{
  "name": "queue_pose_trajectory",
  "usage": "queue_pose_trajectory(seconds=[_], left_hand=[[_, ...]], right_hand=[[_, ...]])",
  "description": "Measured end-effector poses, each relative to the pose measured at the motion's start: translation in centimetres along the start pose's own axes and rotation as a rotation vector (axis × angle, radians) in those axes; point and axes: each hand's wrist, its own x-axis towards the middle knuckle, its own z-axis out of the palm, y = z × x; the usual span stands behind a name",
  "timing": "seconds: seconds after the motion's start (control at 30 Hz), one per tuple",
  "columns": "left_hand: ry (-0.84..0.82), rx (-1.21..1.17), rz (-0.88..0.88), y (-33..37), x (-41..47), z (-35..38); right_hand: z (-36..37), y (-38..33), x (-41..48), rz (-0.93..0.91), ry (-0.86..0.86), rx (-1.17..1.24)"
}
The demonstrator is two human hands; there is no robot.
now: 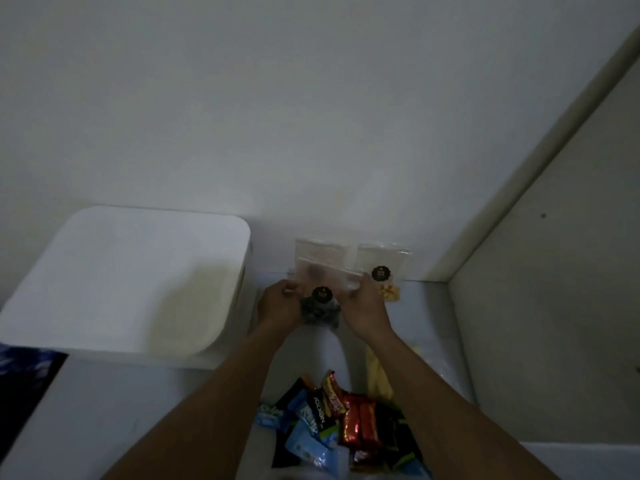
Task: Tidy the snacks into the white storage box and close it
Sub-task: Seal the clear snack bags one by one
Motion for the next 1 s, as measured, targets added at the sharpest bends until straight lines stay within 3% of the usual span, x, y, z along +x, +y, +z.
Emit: queue_pose_trajectory(seconds=[0.17,0.5,0.63,0.7,0.8,1.0], left_hand=[[0.112,0.07,-0.009,0.8,0.6,0.7],[0.144,0.066,-0.086,-0.8,1.0,1.3],[0.234,0.24,0.08,-1.2,-1.4,2.6],[0.107,0.383,0.262,-0.7,-2.2,4.2],[-0.265,0.586,0.448,-0.3,-2.9,7.2],[-0.54,0.806,0.383,-0.7,-4.8,11.9]], right_hand=[[0.9,0.0,1.5,0.085,0.003,0.04],[-0.6,0.3,0.0,0.07,-0.047,-0.014],[-3.3,1.3,-2.2,0.119,-0.009,-0.095],[-4.7,2.2,-3.6,0.144,0.015,-0.179],[-6.3,3.9,-6.0,0.197,0.017,-0.361],[-7.0,8.0,-8.8,0.376,0.084,-0.479]])
